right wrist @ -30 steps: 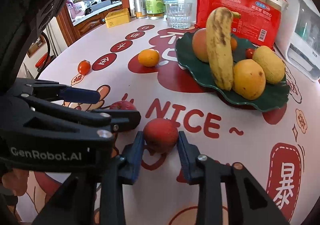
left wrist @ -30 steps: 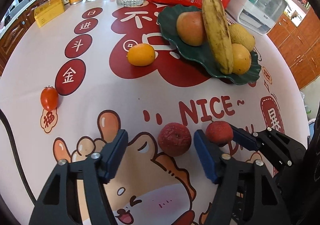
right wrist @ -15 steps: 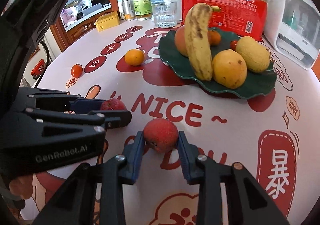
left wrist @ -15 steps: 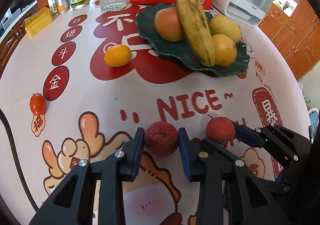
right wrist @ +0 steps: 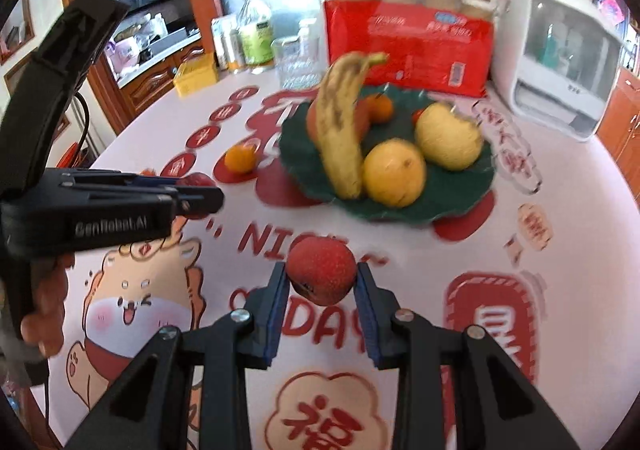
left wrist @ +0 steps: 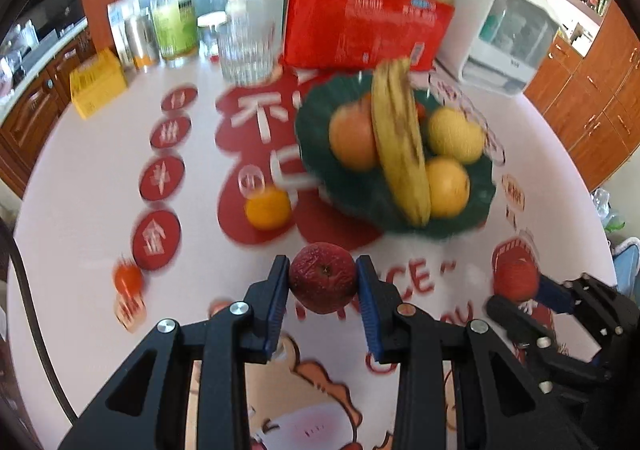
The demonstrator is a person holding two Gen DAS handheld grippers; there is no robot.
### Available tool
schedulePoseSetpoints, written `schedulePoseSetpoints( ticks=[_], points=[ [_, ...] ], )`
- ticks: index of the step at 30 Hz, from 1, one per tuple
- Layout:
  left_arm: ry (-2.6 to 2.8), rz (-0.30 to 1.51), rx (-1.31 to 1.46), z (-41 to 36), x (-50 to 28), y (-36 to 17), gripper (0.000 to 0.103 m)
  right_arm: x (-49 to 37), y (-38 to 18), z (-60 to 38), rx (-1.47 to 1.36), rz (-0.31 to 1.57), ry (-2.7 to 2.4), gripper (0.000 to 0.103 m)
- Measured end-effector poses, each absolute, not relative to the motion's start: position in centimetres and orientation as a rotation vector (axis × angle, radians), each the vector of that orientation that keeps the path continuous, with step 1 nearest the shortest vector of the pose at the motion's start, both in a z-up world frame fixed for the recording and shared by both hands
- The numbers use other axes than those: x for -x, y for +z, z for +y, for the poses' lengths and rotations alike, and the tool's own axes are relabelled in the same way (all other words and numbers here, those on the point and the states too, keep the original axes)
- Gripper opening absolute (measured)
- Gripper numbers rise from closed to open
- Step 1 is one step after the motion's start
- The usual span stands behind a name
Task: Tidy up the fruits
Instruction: 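Carry both lychees in the two tools over the green plate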
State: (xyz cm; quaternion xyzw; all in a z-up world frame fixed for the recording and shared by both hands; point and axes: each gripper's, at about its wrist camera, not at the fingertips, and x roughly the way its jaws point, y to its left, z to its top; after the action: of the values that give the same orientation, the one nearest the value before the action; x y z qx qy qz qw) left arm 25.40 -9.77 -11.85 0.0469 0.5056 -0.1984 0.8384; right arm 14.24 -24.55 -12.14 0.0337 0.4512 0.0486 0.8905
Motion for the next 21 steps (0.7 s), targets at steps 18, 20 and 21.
schedulePoseSetpoints(
  ticks=[18, 20, 21],
  points=[
    [-0.453, 0.973, -0.251, -14.3, -33.9, -9.3, 0.032, -23.9, -7.0, -32.4, -0.034, 0.929, -0.058, 0.033],
    [-0.456, 0.983, -0.263, -14.9, -35.0, -10.1, 0.032, -24.5, -8.4, -32.3, -0.029, 0.956, -0.062, 0.033],
    [-0.458, 0.987, -0.266, -15.1, -35.3, -10.4, 0.032, -24.7, -9.1, -32.2, -0.030, 0.969, -0.062, 0.033]
  ],
)
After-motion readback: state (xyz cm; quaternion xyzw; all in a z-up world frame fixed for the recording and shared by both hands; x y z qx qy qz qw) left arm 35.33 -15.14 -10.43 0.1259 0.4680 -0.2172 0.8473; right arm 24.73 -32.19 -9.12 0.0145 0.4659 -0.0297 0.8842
